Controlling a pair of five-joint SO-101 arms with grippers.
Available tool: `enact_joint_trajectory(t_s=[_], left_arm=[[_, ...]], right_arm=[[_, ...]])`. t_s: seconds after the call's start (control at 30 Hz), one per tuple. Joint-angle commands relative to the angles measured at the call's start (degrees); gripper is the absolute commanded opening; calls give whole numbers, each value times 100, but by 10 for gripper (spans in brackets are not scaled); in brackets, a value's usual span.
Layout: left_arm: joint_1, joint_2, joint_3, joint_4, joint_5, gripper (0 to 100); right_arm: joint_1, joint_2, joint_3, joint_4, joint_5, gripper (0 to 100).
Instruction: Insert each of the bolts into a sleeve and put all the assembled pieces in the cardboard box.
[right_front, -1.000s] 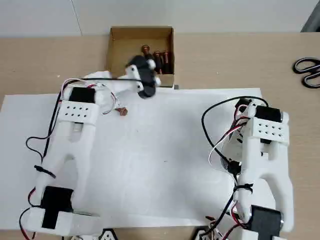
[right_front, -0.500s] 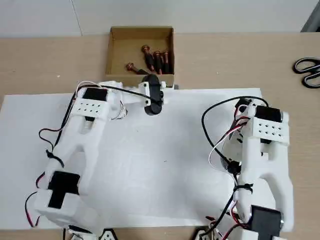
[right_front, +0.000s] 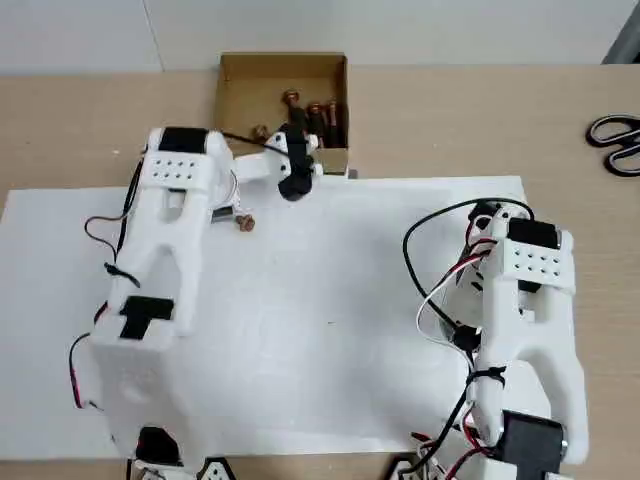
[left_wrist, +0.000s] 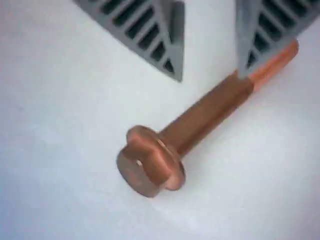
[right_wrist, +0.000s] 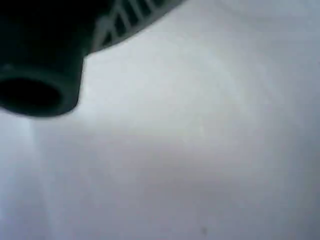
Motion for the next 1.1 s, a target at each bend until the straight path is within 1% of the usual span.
enact_joint_trajectory(t_s=[0.0,0.13,0.27,0.47,0.73,0.83,1.07], left_arm=[[53,396,-1262,747,9,73],[79,1064,-2229,1266,0,73],[62,1547,-2554,1292,0,73],[70,1618,-2369,1292,-123,73],[53,1662,-1938,1284,-492,70],[70,1705,-1710,1240,-501,70],[88,2127,-1701,1011,-510,69]], right_arm=[[48,-180,-26,-66,-44,3],[40,-171,-26,-66,-44,3],[31,-180,-26,-75,-44,3],[31,-207,-26,-40,-44,3],[31,-207,-26,-40,-44,3],[31,-207,-26,-40,-44,3],[31,-207,-26,-31,-44,3]])
